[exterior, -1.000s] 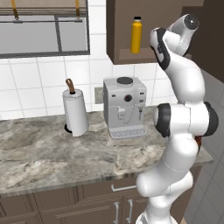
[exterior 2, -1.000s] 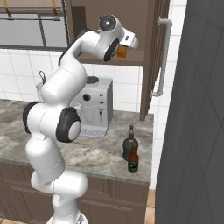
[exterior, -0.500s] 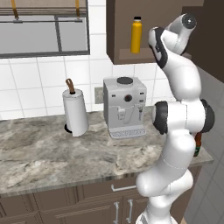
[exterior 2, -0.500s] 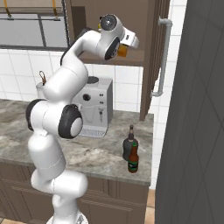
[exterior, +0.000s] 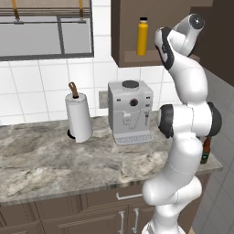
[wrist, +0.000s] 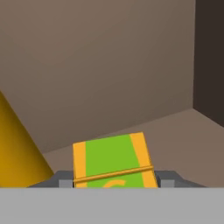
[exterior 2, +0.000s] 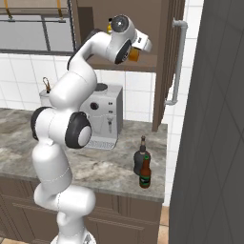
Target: Sort all alcoholic drinks to one cabinet, and non-alcoholic drinks to the other.
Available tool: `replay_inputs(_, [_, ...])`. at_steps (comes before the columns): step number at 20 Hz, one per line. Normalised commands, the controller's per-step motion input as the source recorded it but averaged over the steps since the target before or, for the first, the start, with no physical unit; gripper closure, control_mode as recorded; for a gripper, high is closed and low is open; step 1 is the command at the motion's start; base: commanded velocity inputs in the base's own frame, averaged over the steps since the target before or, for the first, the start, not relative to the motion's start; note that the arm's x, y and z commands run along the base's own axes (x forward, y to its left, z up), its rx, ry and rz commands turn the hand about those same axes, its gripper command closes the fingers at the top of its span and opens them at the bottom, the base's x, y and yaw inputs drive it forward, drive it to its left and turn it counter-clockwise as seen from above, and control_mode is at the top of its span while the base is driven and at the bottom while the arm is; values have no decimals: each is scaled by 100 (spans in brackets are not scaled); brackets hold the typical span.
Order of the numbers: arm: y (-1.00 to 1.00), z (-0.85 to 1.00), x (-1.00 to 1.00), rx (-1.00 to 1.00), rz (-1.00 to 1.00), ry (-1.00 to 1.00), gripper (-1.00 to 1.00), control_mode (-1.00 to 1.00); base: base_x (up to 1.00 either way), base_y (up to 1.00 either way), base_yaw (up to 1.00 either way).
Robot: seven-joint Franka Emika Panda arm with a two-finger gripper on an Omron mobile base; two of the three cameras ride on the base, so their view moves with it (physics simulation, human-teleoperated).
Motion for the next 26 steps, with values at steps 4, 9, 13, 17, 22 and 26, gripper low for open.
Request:
replay_inputs(4, [0,-7,8,0,0,2,100,-100,0,0,0])
replay_inputs(9, [0,-7,8,0,0,2,-100,-100,0,0,0])
replay_inputs(13, [0,-3,12,0,0,1,-100,-100,0,0,0])
replay_inputs(17, [-1,0,13,1,0,0,-100,-100,0,0,0])
replay_inputs(22, [-1,0,13,1,0,0,-100,-100,0,0,0])
replay_inputs(26, [-1,0,13,1,0,0,-100,-100,0,0,0])
